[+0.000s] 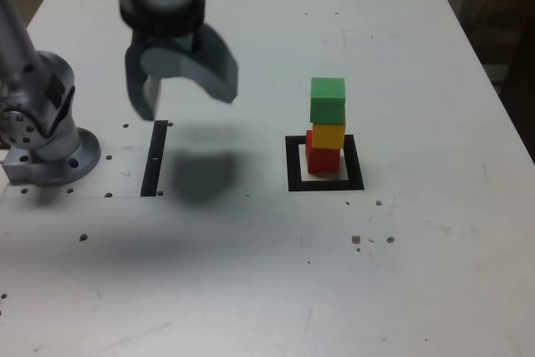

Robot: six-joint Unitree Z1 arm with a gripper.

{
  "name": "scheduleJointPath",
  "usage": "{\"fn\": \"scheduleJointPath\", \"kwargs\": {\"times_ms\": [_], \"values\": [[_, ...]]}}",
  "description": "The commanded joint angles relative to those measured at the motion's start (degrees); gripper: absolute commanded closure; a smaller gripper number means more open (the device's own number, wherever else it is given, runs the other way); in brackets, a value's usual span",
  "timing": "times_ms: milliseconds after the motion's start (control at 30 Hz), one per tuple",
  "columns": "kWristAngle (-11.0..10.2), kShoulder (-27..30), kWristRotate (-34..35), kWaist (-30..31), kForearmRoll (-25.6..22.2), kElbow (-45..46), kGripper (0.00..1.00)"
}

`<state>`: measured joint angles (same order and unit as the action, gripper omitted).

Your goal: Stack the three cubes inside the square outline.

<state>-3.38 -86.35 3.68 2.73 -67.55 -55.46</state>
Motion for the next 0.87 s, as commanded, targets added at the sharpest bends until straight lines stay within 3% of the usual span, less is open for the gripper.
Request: {"fn": "scheduleJointPath", "kwargs": {"times_ms": [0, 400, 833], "values": [[0.35, 0.87, 0.17, 0.08, 2.10, 2.63, 0.00], [1.26, 2.09, 0.54, -0.29, 10.83, 13.64, 0.00], [1.65, 1.99, 0.54, -0.36, 12.37, 14.61, 0.00]]}}
